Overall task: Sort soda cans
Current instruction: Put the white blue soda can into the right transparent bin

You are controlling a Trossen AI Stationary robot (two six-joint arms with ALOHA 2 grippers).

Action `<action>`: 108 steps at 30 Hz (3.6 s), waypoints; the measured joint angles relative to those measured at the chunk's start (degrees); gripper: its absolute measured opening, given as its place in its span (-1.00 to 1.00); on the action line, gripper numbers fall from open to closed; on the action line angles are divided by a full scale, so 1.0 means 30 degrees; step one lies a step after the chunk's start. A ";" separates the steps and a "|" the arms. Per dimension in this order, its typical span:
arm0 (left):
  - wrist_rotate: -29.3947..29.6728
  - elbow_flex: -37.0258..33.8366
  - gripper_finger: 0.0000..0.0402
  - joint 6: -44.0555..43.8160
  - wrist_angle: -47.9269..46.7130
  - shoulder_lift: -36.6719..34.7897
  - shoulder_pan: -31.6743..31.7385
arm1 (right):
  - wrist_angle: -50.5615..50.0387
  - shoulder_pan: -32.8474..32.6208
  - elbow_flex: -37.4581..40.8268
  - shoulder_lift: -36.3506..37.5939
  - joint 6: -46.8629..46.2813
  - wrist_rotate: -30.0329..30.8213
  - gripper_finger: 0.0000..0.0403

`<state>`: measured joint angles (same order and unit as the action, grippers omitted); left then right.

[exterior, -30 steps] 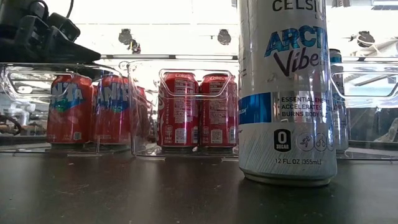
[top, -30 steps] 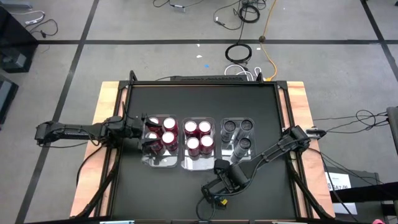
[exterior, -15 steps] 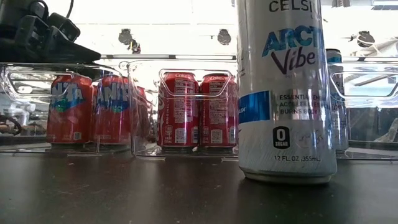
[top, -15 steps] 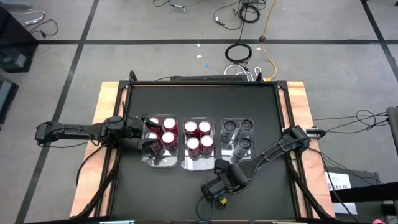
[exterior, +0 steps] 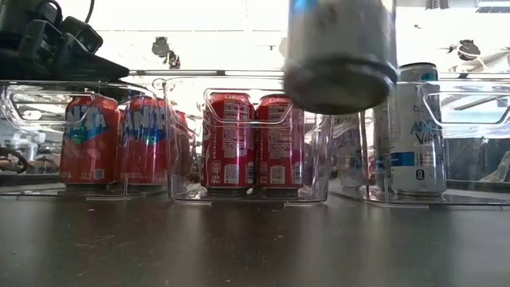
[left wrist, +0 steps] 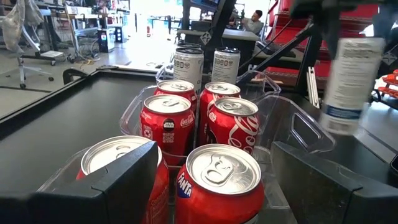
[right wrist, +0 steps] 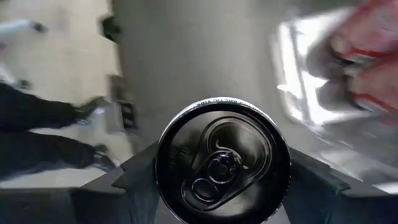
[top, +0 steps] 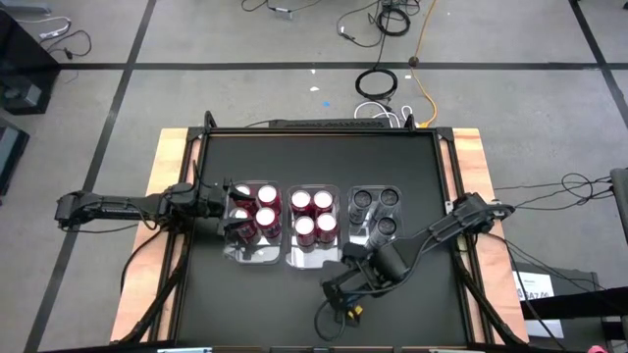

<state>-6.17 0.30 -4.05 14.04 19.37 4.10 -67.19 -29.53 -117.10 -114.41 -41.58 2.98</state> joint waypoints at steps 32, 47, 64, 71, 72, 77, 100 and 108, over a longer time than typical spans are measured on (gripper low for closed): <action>0.0006 0.0000 0.60 0.0000 -0.0022 0.0001 0.0006 | -0.5386 0.2110 0.4843 0.7941 -0.1916 0.5794 0.25; 0.0006 0.0000 0.60 -0.0001 -0.0007 -0.0005 0.0007 | -0.1448 0.4762 0.9708 0.9180 0.0679 0.3154 0.25; 0.0003 0.0005 0.60 -0.0007 -0.0007 -0.0004 0.0005 | 0.2170 0.5229 1.3179 0.9180 0.1101 0.2042 0.25; 0.0007 0.0007 0.60 -0.0007 -0.0007 -0.0005 0.0007 | 0.2645 0.5399 1.4063 0.9173 0.0637 0.1955 0.25; 0.0007 0.0000 0.60 0.0000 -0.0007 0.0001 0.0000 | 0.2662 0.5402 1.4063 0.9173 0.0611 0.1955 0.25; 0.0005 0.0000 0.60 -0.0005 -0.0007 -0.0006 0.0000 | 0.3146 0.5401 1.4055 0.9173 0.0581 0.1953 0.32; 0.0007 0.0000 0.60 -0.0005 -0.0007 0.0001 0.0005 | 0.3488 0.5409 1.4019 0.9180 0.1069 0.2006 0.50; 0.0007 0.0000 0.60 -0.0007 0.0000 0.0001 0.0002 | 0.3410 0.5402 1.3393 0.9180 0.1459 0.1940 0.51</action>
<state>-6.15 0.30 -4.08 14.04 19.38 4.10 -56.96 -13.32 -76.92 -86.87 -37.20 8.80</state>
